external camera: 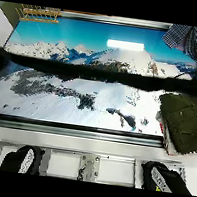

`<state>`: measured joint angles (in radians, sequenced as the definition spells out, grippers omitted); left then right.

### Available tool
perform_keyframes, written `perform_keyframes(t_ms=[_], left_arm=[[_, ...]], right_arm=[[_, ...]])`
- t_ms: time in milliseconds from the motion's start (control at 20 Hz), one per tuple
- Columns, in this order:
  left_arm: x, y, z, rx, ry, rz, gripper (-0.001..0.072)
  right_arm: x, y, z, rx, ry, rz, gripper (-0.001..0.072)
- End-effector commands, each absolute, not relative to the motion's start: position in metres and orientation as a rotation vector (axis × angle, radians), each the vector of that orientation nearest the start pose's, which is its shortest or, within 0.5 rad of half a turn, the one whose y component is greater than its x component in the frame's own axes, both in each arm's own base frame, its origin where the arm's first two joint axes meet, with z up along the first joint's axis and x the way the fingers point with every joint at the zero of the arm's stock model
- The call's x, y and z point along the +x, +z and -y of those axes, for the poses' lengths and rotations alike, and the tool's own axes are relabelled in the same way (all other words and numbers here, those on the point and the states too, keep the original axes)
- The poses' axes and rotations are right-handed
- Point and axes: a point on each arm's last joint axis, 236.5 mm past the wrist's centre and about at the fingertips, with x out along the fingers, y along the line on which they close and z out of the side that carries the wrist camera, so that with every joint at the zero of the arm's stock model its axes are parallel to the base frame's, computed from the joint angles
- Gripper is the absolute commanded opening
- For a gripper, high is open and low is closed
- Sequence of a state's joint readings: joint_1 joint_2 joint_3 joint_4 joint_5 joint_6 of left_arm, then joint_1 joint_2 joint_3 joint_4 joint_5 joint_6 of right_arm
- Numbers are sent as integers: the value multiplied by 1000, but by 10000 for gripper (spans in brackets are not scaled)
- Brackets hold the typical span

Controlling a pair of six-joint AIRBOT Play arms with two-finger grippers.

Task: Fold the clothes and pants, and hang the long-sleeved shirts on hangers.

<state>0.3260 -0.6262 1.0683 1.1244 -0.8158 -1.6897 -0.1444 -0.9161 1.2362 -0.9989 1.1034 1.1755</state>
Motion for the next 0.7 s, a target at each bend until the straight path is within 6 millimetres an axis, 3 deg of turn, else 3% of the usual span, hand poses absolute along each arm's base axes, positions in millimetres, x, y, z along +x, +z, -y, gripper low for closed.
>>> perform_keyframes(t_ms=[0,50,150,250,350,500,650], left_arm=[[261,427,-13,-422,5,65,9],[236,452,-6,-395,-6,138,9],[194,484,9,-358,-30,245,9],[164,503,19,-334,-46,314,9],[147,511,25,-321,-55,350,9],[155,502,24,-325,-54,306,8],[207,455,16,-356,-40,79,9]], right_arm=[[324,399,-58,-7,314,-168,13],[302,432,-58,-22,297,-60,13],[261,474,-58,-41,270,97,13],[233,492,-61,-56,264,168,13],[217,496,-64,-50,267,188,13],[220,486,-67,-2,283,136,12],[253,440,-68,58,309,-66,12]])
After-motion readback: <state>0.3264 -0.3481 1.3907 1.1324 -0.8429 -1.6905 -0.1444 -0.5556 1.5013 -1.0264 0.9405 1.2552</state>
